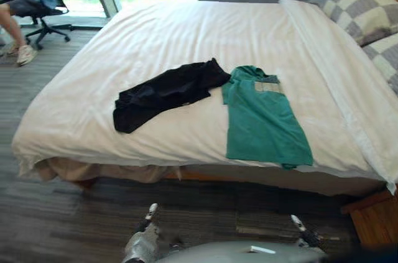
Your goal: Tidy the bed and pick cloth on bed and put in laundry
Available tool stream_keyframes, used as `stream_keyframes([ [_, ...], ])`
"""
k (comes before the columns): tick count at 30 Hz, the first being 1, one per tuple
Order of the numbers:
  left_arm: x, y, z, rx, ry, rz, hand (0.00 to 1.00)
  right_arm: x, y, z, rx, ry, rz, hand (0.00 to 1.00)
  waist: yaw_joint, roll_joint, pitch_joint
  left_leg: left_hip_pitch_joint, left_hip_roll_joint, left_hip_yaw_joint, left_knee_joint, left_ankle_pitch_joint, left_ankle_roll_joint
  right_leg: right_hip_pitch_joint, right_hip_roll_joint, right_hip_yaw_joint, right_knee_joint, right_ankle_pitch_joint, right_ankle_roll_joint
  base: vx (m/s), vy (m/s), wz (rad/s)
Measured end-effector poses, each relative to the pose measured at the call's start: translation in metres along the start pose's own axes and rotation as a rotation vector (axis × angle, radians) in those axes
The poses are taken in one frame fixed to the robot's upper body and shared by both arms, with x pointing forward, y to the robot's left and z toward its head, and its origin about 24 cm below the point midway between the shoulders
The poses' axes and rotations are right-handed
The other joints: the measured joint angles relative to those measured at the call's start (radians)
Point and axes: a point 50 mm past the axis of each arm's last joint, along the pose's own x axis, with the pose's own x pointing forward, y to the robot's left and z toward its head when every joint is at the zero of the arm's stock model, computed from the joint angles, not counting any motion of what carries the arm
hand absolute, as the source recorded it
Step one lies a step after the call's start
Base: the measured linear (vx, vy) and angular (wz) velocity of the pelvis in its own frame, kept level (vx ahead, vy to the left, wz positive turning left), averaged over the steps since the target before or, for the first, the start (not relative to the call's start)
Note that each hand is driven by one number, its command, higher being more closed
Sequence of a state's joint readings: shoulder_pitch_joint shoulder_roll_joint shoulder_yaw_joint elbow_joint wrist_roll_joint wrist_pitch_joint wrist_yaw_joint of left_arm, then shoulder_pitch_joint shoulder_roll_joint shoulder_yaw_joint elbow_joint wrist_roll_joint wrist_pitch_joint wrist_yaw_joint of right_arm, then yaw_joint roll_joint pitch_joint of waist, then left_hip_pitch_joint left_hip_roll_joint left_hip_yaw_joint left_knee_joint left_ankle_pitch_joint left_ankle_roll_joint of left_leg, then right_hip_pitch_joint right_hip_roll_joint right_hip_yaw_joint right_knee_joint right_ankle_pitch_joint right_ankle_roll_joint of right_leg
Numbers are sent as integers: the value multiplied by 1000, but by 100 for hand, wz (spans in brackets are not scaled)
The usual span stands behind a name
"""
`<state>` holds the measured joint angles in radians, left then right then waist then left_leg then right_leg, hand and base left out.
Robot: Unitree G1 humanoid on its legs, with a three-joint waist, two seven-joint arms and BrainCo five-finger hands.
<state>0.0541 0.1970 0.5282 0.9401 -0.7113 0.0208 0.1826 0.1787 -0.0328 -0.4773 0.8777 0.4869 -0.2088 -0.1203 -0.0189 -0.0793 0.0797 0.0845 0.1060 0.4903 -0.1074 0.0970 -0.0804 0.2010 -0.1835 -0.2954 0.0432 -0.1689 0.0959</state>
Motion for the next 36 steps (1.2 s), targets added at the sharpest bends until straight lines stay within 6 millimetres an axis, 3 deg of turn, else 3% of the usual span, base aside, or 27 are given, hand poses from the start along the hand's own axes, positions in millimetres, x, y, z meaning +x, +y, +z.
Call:
stream_keyframes([
  [2,1,4,48,-51,-140,-8,0,3,-4,27,4,-112,8,0,6,-17,-10,-4,-9,3,0,-6,7,1,-5,-7,4,2,2,78,55,3],
  [3,-1,10,83,-89,-247,-6,0,5,-1,51,-8,-211,37,0,6,-18,-18,-12,-8,2,0,-11,10,-8,-5,-23,23,8,-1,72,30,4],
  [6,-10,14,129,-103,-406,-17,0,0,11,91,-71,-391,108,0,-2,-19,-24,-15,-2,2,0,-19,10,-22,-1,-25,42,21,-19,68,33,1],
  [8,-33,4,179,-47,-633,-76,0,-15,23,136,-135,-591,195,0,-6,-19,-31,-15,1,-5,0,-27,11,-26,2,-26,57,35,-26,78,25,8],
  [9,-40,-2,189,-24,-690,-98,0,-20,24,146,-159,-638,215,0,-9,-15,-33,-17,5,-8,0,-26,11,-27,5,-25,57,45,-27,81,13,12],
  [11,-78,-22,234,102,-951,-168,0,-42,36,184,-252,-812,317,0,-17,-2,-52,-26,16,-13,1,-11,18,-41,14,-23,69,72,-33,113,21,12],
  [12,-90,-29,245,142,-1018,-185,0,-48,39,192,-273,-847,344,0,-21,-3,-58,-26,15,-13,2,-8,21,-44,15,-21,72,73,-33,147,16,12],
  [14,-138,-61,272,301,-1264,-303,0,-65,53,213,-339,-944,439,0,-24,-2,-70,-32,15,-10,8,13,50,-53,15,-10,89,89,-34,112,-4,16],
  [16,-159,-78,270,362,-1345,-384,0,-73,59,220,-388,-972,475,0,-25,14,-71,-26,25,-9,8,22,63,-55,24,12,112,108,-30,55,-10,14],
  [17,-176,-95,261,461,-1421,-462,0,-80,67,225,-438,-999,519,0,-27,46,-72,-10,46,-14,8,23,63,-74,41,38,146,87,-44,51,-25,7],
  [18,-182,-100,257,510,-1454,-486,0,-85,74,226,-451,-1006,553,0,-25,46,-76,-10,46,-12,8,23,63,-69,45,44,103,99,-50,34,-54,1],
  [20,-186,-112,242,593,-1467,-538,0,-96,93,226,-471,-1021,644,0,-23,43,-79,-11,47,-2,8,23,53,-54,49,61,58,105,-44,5,-99,-15],
  [23,-181,-127,223,723,-1453,-570,0,-103,115,223,-496,-1006,733,0,-20,81,-54,-24,62,1,8,30,38,-78,65,69,58,100,-36,-65,-126,-24],
  [24,-183,-141,216,756,-1460,-608,0,-105,128,221,-526,-991,777,0,-13,92,-51,-58,68,19,8,33,19,-121,70,86,60,86,-30,-137,-111,-33],
  [26,-192,-163,218,725,-1491,-659,0,-110,144,221,-524,-996,814,0,-6,89,-36,-123,66,27,8,52,16,-184,71,93,63,62,-26,-208,-127,-30],
  [27,-203,-194,226,668,-1511,-694,0,-122,165,231,-486,-1048,854,0,-2,91,12,-198,71,40,8,79,17,-272,75,119,84,43,-28,-190,-75,-19],
  [29,-213,-219,233,639,-1512,-722,0,-133,178,242,-436,-1106,861,0,-10,103,58,-265,86,46,7,100,24,-354,87,129,114,34,-28,-229,-86,-11],
  [31,-217,-236,235,628,-1480,-744,0,-137,183,248,-400,-1122,845,0,-26,105,96,-295,97,58,7,118,26,-408,93,137,152,31,-34,-221,-59,-14],
  [36,-215,-257,234,640,-1406,-755,0,-140,174,246,-391,-1128,814,0,-54,92,121,-344,102,97,8,154,47,-504,95,174,206,32,-38,-13,-18,-21],
])
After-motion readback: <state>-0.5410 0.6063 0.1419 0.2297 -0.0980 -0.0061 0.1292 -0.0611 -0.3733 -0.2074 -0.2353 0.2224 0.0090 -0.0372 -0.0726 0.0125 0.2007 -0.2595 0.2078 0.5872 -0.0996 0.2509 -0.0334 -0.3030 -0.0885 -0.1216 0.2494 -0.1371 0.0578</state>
